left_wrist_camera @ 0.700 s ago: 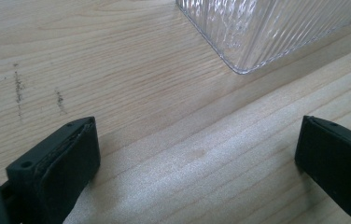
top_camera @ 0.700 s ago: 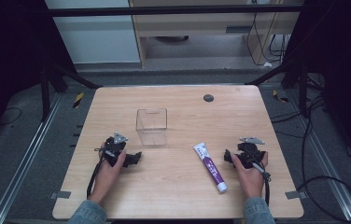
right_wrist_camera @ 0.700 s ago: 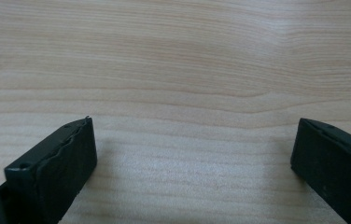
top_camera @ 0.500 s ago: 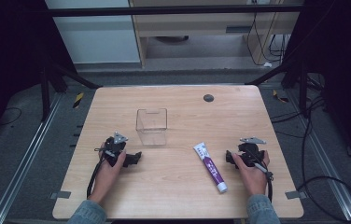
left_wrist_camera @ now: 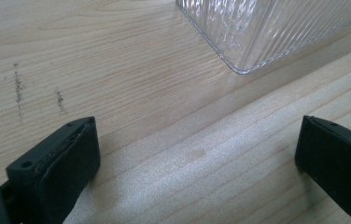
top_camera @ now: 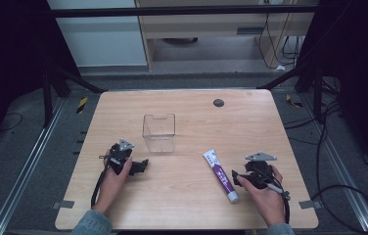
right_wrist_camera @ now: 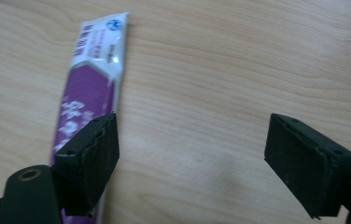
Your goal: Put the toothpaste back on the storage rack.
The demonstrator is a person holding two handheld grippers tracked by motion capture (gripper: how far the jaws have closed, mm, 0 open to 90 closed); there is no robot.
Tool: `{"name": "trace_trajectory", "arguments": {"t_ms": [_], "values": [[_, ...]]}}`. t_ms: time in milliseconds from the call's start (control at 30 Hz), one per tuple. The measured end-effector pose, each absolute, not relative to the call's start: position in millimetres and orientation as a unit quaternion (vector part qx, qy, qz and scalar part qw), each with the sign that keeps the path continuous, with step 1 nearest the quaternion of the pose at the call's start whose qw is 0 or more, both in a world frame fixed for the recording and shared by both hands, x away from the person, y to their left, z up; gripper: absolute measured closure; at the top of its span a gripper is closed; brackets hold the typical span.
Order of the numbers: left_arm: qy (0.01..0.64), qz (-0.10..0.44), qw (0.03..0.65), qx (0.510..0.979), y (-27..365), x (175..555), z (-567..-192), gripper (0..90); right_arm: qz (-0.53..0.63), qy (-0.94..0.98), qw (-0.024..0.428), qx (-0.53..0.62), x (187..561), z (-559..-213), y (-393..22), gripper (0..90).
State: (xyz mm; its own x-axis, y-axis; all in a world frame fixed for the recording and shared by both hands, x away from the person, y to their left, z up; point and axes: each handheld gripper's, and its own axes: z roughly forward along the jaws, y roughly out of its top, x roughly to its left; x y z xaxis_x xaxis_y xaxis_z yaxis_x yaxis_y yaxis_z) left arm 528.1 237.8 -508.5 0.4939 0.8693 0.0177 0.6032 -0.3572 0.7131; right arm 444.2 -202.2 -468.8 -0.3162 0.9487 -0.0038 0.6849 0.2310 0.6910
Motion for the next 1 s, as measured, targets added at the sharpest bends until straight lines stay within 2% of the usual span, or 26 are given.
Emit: {"name": "trace_trajectory", "arguments": {"t_ms": [67, 233, 733, 1000], "values": [[0.461, 0.202, 0.33, 0.799, 237.9, 528.1, -508.4, 0.0, 0.297, 0.764, 0.215, 0.531, 437.3, -462.6, -197.2, 25.3], [0.461, 0.202, 0.33, 0.799, 237.8, 528.0, -508.5, 0.0, 0.289, 0.779, 0.198, 0.52, 435.8, -457.9, -189.0, 34.0], [0.461, 0.202, 0.33, 0.799, 237.8, 528.0, -508.4, 0.0, 0.271, 0.813, 0.174, 0.485, 454.7, -453.6, -157.7, 33.5], [0.461, 0.202, 0.33, 0.799, 237.8, 528.0, -508.4, 0.0, 0.265, 0.822, 0.164, 0.477, 469.7, -447.7, -145.7, 41.3]]}}
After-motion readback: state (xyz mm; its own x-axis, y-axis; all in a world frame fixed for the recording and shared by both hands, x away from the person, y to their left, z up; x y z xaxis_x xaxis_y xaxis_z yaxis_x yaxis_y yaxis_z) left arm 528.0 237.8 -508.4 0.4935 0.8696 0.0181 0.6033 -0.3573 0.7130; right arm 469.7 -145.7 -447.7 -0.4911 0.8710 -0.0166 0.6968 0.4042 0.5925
